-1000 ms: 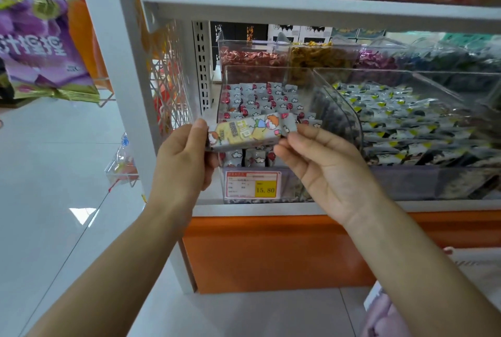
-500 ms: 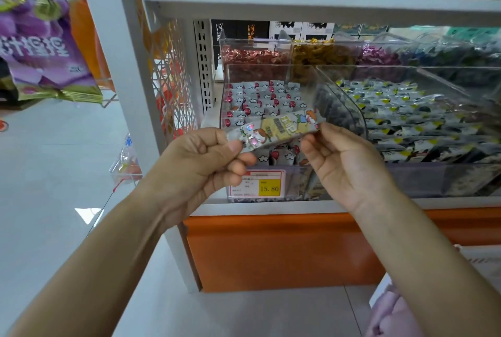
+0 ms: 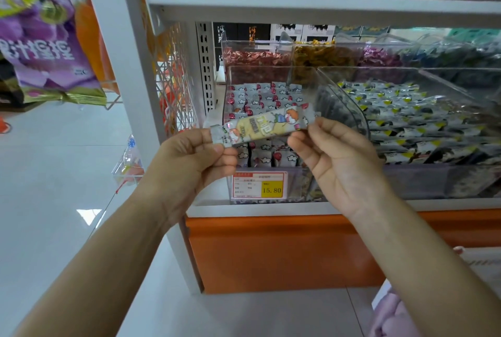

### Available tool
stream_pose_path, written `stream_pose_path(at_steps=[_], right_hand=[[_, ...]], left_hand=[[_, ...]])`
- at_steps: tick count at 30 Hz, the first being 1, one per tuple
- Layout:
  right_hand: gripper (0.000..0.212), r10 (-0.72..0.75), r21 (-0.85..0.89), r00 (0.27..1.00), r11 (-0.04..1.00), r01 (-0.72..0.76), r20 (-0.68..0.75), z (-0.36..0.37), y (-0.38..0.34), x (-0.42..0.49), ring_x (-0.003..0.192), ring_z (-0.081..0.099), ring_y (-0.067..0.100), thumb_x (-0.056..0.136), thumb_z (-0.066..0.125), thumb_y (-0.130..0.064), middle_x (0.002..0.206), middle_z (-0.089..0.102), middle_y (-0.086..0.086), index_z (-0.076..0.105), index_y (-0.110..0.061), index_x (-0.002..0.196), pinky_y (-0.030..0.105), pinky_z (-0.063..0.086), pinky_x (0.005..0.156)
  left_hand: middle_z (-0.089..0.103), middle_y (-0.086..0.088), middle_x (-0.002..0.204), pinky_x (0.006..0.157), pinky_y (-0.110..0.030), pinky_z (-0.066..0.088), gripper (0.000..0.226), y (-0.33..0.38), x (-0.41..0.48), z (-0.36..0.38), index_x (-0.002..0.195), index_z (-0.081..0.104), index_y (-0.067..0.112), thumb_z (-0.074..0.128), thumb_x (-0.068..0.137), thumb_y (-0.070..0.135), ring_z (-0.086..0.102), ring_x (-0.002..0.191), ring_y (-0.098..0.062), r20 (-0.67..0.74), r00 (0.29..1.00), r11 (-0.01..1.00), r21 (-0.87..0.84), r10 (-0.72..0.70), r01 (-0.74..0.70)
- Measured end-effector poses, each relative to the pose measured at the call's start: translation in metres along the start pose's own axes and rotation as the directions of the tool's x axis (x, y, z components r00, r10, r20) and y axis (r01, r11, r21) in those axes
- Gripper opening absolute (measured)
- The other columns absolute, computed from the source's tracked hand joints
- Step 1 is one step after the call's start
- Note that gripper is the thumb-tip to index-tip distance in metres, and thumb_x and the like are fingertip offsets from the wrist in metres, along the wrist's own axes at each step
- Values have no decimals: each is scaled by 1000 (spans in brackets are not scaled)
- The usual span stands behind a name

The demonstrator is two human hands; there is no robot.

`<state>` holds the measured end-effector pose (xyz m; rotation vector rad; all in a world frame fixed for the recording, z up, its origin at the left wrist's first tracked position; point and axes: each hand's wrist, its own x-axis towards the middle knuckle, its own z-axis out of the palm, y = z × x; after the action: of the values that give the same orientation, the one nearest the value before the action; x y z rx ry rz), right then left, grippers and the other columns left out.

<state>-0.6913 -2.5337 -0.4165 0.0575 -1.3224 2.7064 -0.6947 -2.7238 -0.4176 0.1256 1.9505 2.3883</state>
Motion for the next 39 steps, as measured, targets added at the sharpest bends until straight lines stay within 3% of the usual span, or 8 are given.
stream_pose_path(at_steps=[8, 14, 16, 20, 27, 31, 36, 39], right_hand=[[17, 22, -38, 998, 999, -20, 55, 3, 0, -3, 62, 69, 16, 90, 46, 7, 64, 68, 6, 59, -2, 83, 21, 55, 58], [18, -12, -252, 1000, 968, 11, 0, -5, -5, 0, 55, 65, 18, 90, 56, -21, 65, 65, 8, 59, -4, 86, 24, 53, 49], [16, -67, -346, 998, 936, 63, -1, -7, -6, 1, 57, 65, 18, 88, 60, -19, 75, 65, 13, 58, -4, 83, 24, 54, 51], [6, -89, -403, 996, 911, 90, 23, -13, -5, 4, 70, 69, 22, 91, 55, -8, 100, 65, 21, 61, -7, 91, 26, 56, 61], [32, -106, -509, 980, 842, 177, 166, -14, 0, 3, 101, 66, 17, 94, 50, -3, 118, 64, 6, 69, -26, 106, 27, 56, 73], [27, -105, -527, 975, 828, 194, 195, -12, 1, 3, 96, 67, 15, 89, 54, -10, 107, 69, 1, 75, -27, 94, 29, 57, 72], [17, -116, -585, 974, 783, 210, 194, -15, 1, 4, 94, 66, 21, 76, 64, -26, 103, 67, 0, 73, -28, 90, 28, 55, 68], [15, -111, -601, 974, 771, 210, 198, -15, 1, 5, 94, 64, 20, 76, 63, -29, 101, 68, -1, 73, -29, 88, 26, 53, 63]], left_hand=[[66, -3, 61, 52, -14, 52, 36, 0, -1, -1, 65, 63, 11, 45, 92, -4, 59, 49, -4, -55, 998, 999, -40, -4, 1], [70, -2, 67, 59, -15, 52, 21, 0, -1, 1, 87, 67, 7, 48, 91, -2, 64, 60, -8, 4, 983, 972, 151, 182, -181], [71, -3, 71, 63, -16, 53, 24, -1, -1, 2, 92, 69, 11, 50, 90, -2, 66, 66, -10, 18, 977, 964, 161, 211, -211], [72, -4, 75, 67, -17, 53, 31, 0, -1, 2, 93, 72, 17, 50, 89, -5, 67, 72, -13, 19, 979, 972, 121, 202, -202], [71, -5, 104, 91, -35, 52, 38, 4, -2, 1, 110, 67, 20, 61, 81, -4, 68, 97, -19, 40, 988, 961, 230, 148, -154], [71, 15, 96, 75, -15, 54, 32, 6, -6, 3, 110, 66, 29, 63, 82, 12, 68, 84, -5, 42, 974, 908, 353, 225, -225], [74, 8, 90, 70, -14, 53, 22, 10, -7, 3, 99, 71, 20, 57, 87, 8, 70, 84, -10, 64, 971, 923, 304, 228, -237], [72, 7, 78, 60, -13, 52, 16, 10, -8, 5, 85, 71, 17, 58, 88, 8, 68, 67, -7, 48, 941, 839, 439, 336, -321]])
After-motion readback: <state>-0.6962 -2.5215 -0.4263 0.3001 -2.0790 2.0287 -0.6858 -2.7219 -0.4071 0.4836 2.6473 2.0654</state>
